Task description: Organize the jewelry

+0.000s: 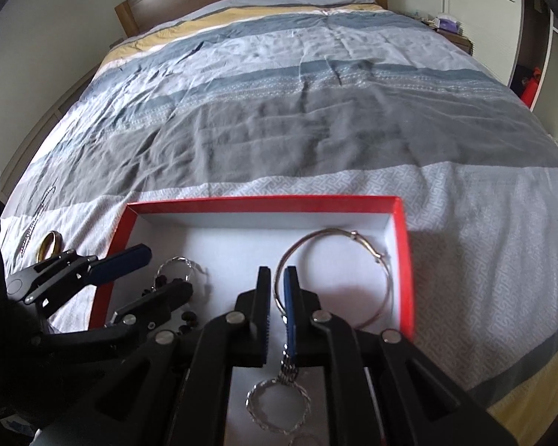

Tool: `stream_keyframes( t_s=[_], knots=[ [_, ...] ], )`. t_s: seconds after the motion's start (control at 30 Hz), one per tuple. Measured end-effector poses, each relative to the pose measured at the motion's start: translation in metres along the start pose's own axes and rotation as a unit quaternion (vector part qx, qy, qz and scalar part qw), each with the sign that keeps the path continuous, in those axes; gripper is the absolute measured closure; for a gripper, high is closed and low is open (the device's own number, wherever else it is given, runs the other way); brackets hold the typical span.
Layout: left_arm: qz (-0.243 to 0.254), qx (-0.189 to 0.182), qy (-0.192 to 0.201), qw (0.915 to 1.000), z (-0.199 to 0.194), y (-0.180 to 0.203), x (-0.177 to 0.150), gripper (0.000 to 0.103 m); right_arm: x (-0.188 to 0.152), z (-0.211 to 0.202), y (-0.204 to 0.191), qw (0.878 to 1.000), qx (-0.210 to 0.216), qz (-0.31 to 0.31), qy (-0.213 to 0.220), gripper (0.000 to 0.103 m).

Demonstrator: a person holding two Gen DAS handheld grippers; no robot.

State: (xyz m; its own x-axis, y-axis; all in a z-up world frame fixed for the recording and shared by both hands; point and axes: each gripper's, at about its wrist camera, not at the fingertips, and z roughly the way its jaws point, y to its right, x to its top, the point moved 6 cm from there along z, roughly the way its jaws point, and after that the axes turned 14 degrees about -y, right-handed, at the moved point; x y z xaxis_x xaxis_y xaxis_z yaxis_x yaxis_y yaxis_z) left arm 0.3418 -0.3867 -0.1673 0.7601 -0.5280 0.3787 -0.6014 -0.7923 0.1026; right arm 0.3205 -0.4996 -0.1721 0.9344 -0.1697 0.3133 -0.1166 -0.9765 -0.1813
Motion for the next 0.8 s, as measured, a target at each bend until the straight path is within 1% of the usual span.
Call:
stream_keyframes(
  t_s=[0.13,0.3,0.33,0.37,0.43,0.57,0.67,0.77,0.8],
  knots=[
    [0.000,0.000,0.007,1.0000,-0.011,0.003,-0.002,0.040,-0.004,-0.021,0.002,1.000,-0.001,0.005,0.015,0.095],
    [0.011,-0.010,0.025,0.9996,-0.045,0.011,-0.009,0.039,-0.016,-0.051,0.001,0.999,0.001,0.024,0.037,0.095],
    [0.011,-0.013,0.028,0.9995,-0.051,0.012,-0.012,0.039,-0.020,-0.057,0.000,0.999,0.002,0.027,0.042,0.094],
    [0.011,-0.018,0.030,0.9993,-0.058,0.013,-0.015,0.039,-0.023,-0.062,-0.001,0.999,0.001,0.028,0.046,0.091],
    [0.016,-0.028,0.032,0.9990,-0.073,0.017,-0.025,0.039,-0.033,-0.073,-0.006,0.998,-0.001,0.033,0.051,0.088],
    [0.035,-0.018,0.037,0.9985,-0.102,0.028,-0.052,0.039,-0.052,-0.092,-0.019,0.998,-0.002,0.035,0.060,0.085],
    [0.031,-0.006,0.039,0.9987,-0.124,0.027,-0.076,0.039,-0.069,-0.106,-0.031,0.997,-0.002,0.035,0.068,0.085],
    [0.016,0.002,0.038,0.9991,-0.145,0.020,-0.101,0.039,-0.089,-0.120,-0.044,0.997,0.000,0.034,0.074,0.085],
    [0.010,0.010,0.038,0.9992,-0.153,0.016,-0.110,0.039,-0.097,-0.126,-0.050,0.996,0.003,0.034,0.077,0.085]
  ],
)
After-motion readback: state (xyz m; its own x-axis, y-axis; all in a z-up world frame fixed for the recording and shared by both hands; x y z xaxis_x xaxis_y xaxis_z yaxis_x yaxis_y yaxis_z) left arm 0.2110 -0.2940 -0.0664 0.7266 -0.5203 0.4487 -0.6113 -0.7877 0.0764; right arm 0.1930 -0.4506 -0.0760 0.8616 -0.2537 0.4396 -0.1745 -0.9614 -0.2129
